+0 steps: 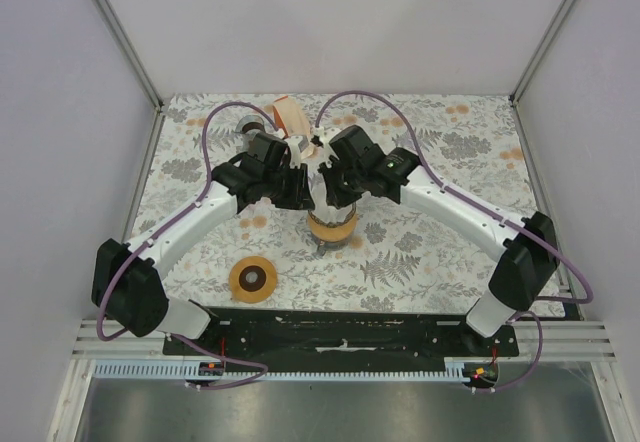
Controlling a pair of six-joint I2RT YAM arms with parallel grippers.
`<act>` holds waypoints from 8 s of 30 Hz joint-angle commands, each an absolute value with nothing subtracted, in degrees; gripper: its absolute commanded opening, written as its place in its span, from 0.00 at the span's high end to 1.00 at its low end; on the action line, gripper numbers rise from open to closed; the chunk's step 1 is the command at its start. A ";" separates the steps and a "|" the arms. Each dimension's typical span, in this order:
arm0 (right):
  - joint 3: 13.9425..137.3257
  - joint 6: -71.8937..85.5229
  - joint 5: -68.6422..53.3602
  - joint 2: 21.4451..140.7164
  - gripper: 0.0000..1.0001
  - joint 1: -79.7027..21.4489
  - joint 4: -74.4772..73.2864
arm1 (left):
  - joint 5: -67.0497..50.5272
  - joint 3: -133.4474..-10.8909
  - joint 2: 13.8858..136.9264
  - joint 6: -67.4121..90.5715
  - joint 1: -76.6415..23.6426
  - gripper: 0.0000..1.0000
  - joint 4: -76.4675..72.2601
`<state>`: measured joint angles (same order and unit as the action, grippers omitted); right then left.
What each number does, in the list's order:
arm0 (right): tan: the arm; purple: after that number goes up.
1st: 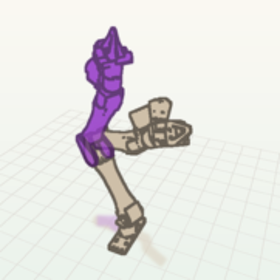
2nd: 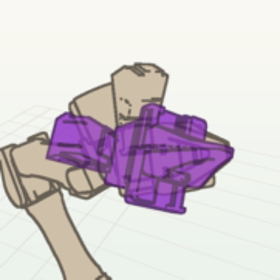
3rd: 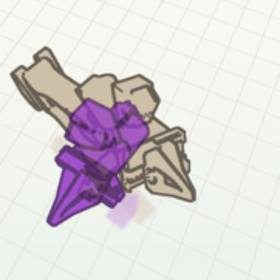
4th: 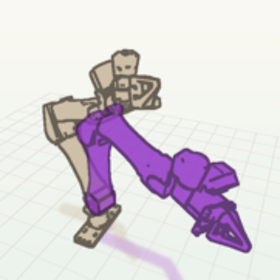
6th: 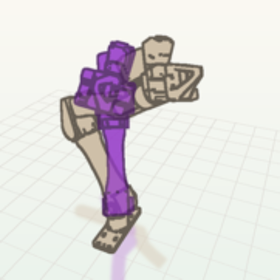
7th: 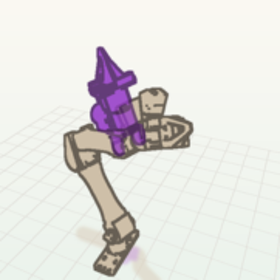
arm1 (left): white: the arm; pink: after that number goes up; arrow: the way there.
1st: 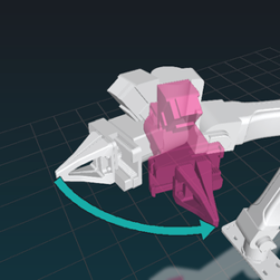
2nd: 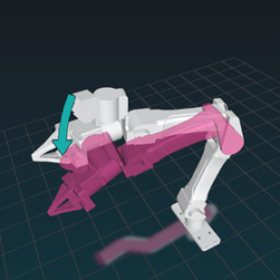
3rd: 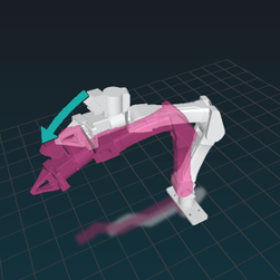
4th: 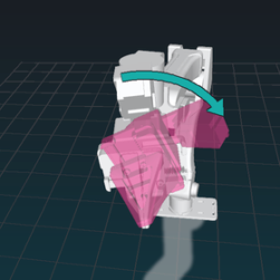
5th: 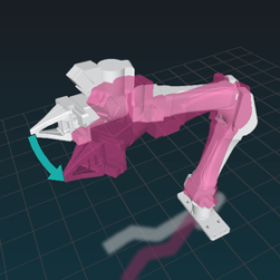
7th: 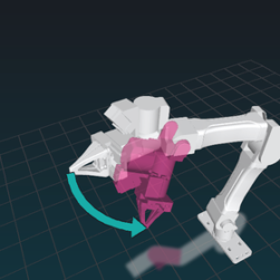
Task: Place the coffee filter in the dripper
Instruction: Place the coffee filter in the coffee dripper, then move the coffee server to the center of the board, then pick up the coffee dripper from the center of the board.
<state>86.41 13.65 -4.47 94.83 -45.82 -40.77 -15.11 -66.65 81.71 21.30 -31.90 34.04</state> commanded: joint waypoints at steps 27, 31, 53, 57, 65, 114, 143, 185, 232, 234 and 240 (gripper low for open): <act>81.47 6.85 -5.20 83.23 0.78 -45.26 -35.42 | -14.24 -71.63 80.07 15.64 -31.99 0.49 37.00; 81.56 8.00 -5.71 83.76 0.77 -45.26 -35.78 | -13.97 -72.86 79.89 15.12 -31.99 0.47 37.35; 80.69 -5.87 -5.10 78.49 0.59 -55.80 -33.49 | -11.25 -82.26 79.11 10.55 -28.84 0.33 39.46; 78.23 -15.44 -5.27 79.18 0.54 -61.77 -31.20 | -10.11 -83.41 77.44 9.23 -24.71 0.28 39.64; 79.71 -38.91 8.84 94.99 0.47 -73.90 -30.94 | -5.71 -78.41 71.37 5.89 -13.46 0.21 38.94; 60.81 -38.77 25.67 99.94 0.41 -49.04 -17.40 | 1.22 -78.12 92.80 11.69 -4.04 0.22 18.81; 63.10 -22.77 10.03 76.39 0.20 -48.96 -21.62 | -11.68 -89.05 109.61 1.50 -4.13 0.98 16.00; 62.14 -15.03 6.33 57.57 0.14 -48.96 -20.65 | -16.45 -75.75 88.51 -5.90 -25.41 0.29 24.87; 61.43 -12.39 11.34 58.62 0.02 -48.96 -23.91 | 9.32 -65.22 90.62 22.33 -5.89 0.74 32.69; 61.35 -12.31 11.16 58.62 0.02 -48.96 -23.91 | 8.09 -64.60 89.65 20.66 -5.98 0.85 34.27; 61.44 -12.22 10.55 58.18 0.02 -49.04 -23.99 | 5.99 -64.42 88.16 17.23 -5.89 0.98 36.65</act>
